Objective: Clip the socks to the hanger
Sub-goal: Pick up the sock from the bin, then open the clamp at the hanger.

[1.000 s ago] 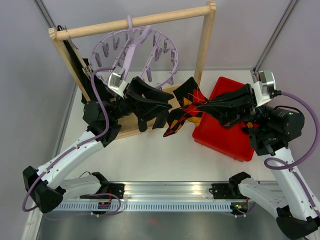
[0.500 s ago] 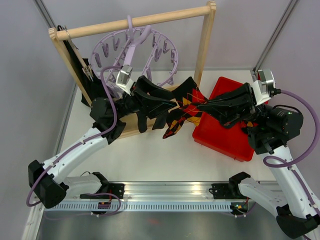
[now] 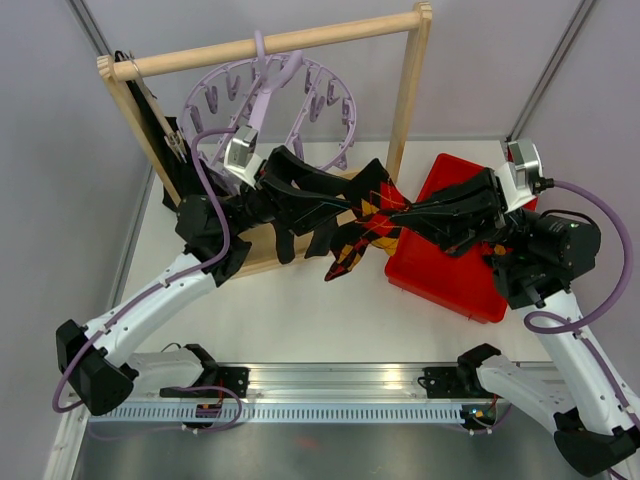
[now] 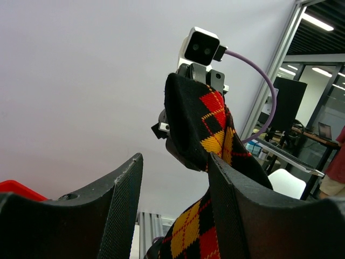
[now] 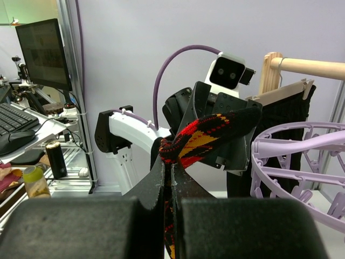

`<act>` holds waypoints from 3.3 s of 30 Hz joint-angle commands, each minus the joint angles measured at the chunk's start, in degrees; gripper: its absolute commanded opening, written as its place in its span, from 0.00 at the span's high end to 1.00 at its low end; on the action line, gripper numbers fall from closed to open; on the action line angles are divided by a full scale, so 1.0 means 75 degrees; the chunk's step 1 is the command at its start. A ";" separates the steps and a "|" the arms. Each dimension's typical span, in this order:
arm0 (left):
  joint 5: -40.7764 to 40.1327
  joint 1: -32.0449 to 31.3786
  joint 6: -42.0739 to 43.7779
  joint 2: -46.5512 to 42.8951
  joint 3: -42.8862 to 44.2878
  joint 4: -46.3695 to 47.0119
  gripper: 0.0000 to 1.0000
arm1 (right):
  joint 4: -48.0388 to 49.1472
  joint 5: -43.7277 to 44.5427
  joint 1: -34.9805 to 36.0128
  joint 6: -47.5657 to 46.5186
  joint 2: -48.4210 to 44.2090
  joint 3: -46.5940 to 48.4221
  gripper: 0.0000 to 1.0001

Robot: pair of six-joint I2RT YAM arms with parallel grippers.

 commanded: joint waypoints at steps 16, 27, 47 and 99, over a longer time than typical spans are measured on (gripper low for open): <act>0.0092 -0.0098 -0.0292 0.0249 0.0500 0.0569 0.75 | -0.0329 -0.0019 0.0350 -0.0591 0.0009 -0.0099 1.00; 0.0338 -0.0110 0.0480 -0.0219 0.0582 -0.0913 0.98 | -0.3913 0.1737 0.0373 -0.2969 -0.0191 0.0486 0.56; -0.2087 -0.0110 0.3094 -0.1697 0.0805 -0.6438 0.98 | -0.5992 0.5620 0.0362 -0.4236 0.1003 0.0523 0.10; -0.6682 -0.0075 0.3833 -0.1462 0.2247 -1.0599 0.98 | -0.2276 0.5208 0.0725 -0.5631 0.4473 0.1659 0.53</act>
